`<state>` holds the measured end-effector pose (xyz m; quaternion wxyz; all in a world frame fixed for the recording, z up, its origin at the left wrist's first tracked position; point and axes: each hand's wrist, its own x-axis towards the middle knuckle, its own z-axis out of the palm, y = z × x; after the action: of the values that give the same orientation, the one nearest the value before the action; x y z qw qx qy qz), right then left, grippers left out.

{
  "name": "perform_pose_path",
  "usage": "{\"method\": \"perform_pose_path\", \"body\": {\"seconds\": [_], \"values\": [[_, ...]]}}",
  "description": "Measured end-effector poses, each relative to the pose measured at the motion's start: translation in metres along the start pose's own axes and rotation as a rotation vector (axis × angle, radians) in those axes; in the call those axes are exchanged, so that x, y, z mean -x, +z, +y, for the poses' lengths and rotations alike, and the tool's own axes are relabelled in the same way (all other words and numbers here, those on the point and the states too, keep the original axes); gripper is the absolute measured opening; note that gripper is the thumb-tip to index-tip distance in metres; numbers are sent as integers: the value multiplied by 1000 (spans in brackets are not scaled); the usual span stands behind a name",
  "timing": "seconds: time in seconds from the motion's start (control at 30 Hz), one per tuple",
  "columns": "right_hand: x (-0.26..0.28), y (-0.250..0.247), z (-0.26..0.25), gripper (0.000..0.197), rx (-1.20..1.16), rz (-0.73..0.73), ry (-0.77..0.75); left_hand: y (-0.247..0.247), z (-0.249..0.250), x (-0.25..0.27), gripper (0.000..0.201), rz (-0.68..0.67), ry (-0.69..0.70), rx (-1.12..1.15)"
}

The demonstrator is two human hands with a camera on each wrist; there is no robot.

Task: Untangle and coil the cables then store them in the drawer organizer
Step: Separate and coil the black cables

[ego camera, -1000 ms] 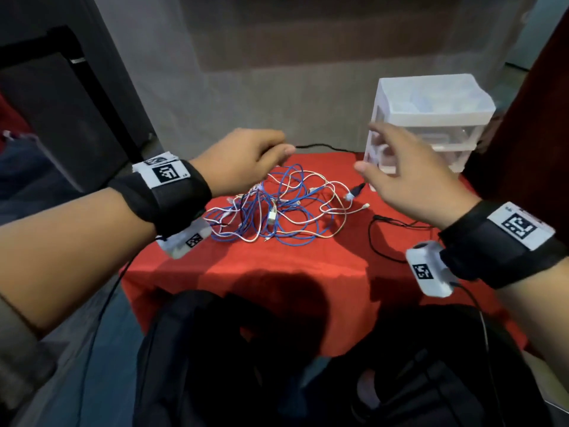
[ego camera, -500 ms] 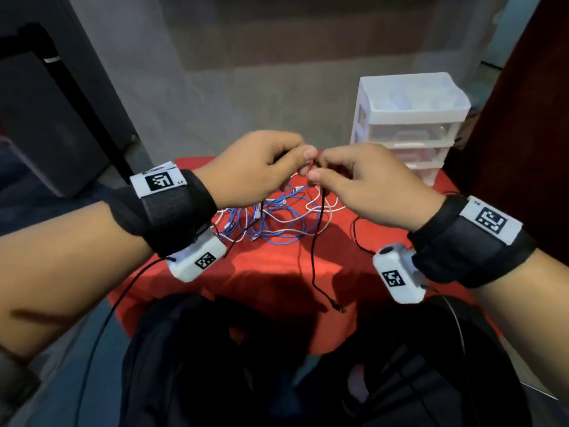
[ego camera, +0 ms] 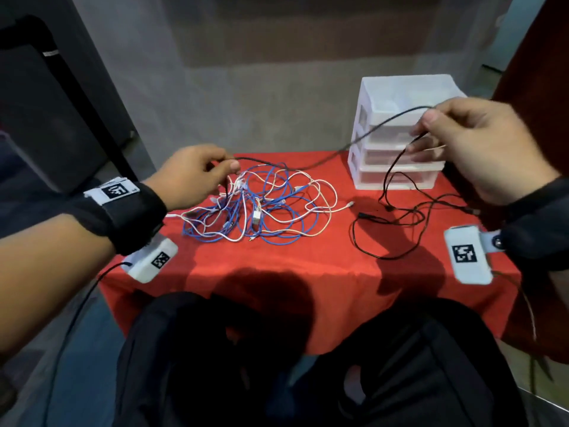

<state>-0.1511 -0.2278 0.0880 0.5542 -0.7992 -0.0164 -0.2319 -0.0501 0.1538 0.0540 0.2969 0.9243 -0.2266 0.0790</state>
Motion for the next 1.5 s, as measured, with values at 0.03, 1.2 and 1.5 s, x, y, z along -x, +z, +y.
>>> {"method": "perform_pose_path", "body": {"seconds": [0.03, 1.2, 1.5], "values": [[3, 7, 2, 22, 12, -31, 0, 1, 5, -1, 24, 47, -1, 50], [-58, -43, 70, 24, 493, -198, 239, 113, 55, -25, 25, -184, -21, 86], [-28, -50, 133, 64, 995, -415, 315, 157, 28, -13, 26, -400, 160, -195]]}}
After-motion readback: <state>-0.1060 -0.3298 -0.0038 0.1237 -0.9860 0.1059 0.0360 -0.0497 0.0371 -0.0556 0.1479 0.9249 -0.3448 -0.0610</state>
